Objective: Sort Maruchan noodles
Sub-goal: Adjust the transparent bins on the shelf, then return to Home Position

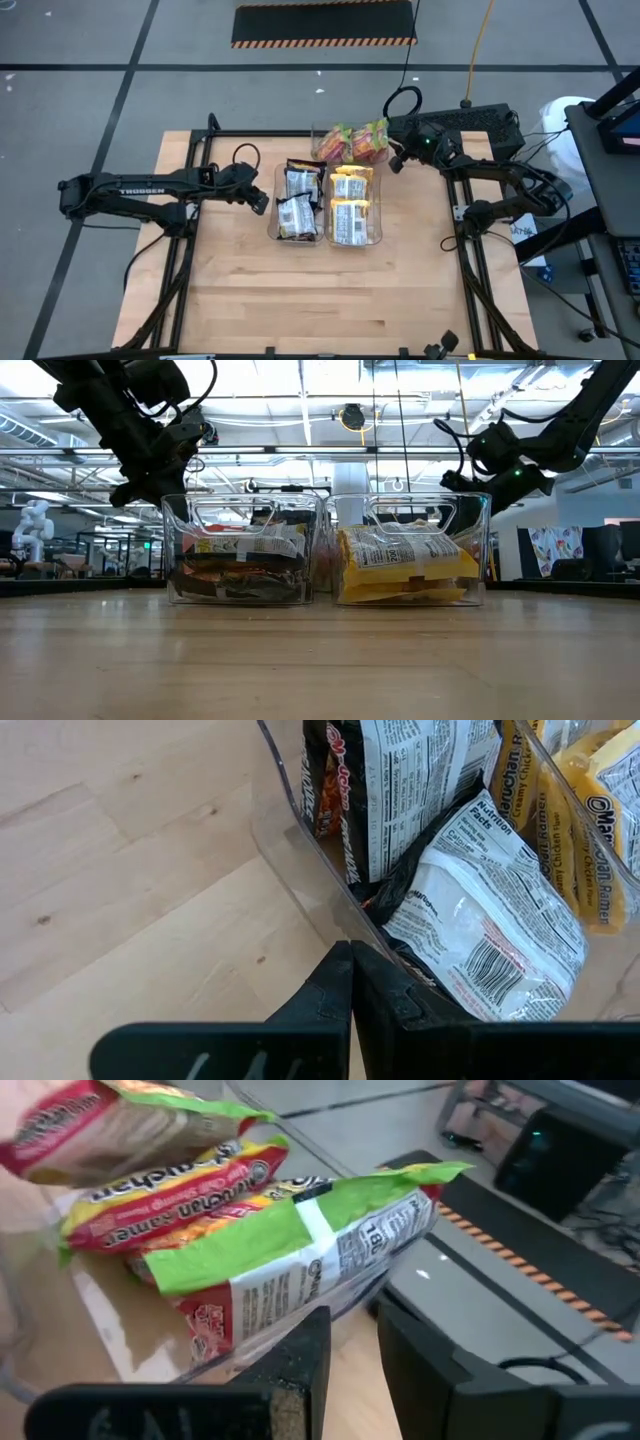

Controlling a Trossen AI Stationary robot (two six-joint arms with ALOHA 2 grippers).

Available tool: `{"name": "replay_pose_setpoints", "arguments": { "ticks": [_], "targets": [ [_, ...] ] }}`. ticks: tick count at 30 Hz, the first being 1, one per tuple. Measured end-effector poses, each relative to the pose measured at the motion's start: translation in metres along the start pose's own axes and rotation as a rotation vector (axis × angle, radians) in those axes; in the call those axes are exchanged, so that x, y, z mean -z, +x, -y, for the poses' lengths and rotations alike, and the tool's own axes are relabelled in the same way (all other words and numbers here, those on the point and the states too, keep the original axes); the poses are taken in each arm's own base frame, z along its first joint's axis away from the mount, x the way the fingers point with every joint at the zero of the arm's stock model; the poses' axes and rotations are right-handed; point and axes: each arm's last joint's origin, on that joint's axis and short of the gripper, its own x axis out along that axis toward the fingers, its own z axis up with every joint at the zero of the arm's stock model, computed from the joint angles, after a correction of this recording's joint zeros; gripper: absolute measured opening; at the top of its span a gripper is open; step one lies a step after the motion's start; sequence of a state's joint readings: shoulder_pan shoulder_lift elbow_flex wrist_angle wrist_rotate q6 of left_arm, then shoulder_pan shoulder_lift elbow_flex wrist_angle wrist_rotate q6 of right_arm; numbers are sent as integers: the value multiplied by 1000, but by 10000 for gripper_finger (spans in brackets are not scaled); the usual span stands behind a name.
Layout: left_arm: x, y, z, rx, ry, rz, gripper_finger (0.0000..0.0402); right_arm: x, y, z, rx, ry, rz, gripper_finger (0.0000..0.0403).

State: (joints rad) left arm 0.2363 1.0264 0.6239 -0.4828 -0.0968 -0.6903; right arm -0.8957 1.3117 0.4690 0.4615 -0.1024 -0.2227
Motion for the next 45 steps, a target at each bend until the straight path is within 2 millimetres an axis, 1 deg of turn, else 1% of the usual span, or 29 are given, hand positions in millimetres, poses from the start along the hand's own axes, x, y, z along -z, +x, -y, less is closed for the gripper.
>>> {"name": "replay_pose_setpoints", "arguments": {
  "ticks": [6, 17, 19, 21, 24, 28, 33, 36, 39, 42, 45],
  "targets": [
    [0, 0, 0, 0, 0, 0, 5, -1, 0, -3, -84, 1, 26, 82],
    [0, 0, 0, 0, 1, 1, 5, -4, 0, -4, -133, 9, 63, 82],
    [0, 0, 0, 0, 1, 1, 5, -4, 2, -6, -142, 12, 73, 82],
    [0, 0, 0, 0, 2, 0, 5, -5, 5, -9, -190, 11, 94, 82],
    [0, 0, 0, 0, 3, 1, 5, -9, 14, -15, -250, 8, 98, 82],
    [0, 0, 0, 0, 3, 1, 5, -14, 24, -19, -265, -13, 93, 82],
    [0, 0, 0, 0, 8, 1, 5, -20, 25, -19, -264, -20, 97, 82],
    [0, 0, 0, 0, 9, 1, 5, -25, 20, -17, -219, -38, 107, 82],
    [0, 0, 0, -1, 10, 7, 5, -31, 10, -15, -178, -69, 115, 82],
    [-1, -3, 0, 9, 13, 21, 5, -43, -7, -13, -166, -74, 162, 82],
    [-2, -8, 0, 28, 19, 46, 5, -54, -28, -13, -157, -81, 206, 82]
  ]
}}
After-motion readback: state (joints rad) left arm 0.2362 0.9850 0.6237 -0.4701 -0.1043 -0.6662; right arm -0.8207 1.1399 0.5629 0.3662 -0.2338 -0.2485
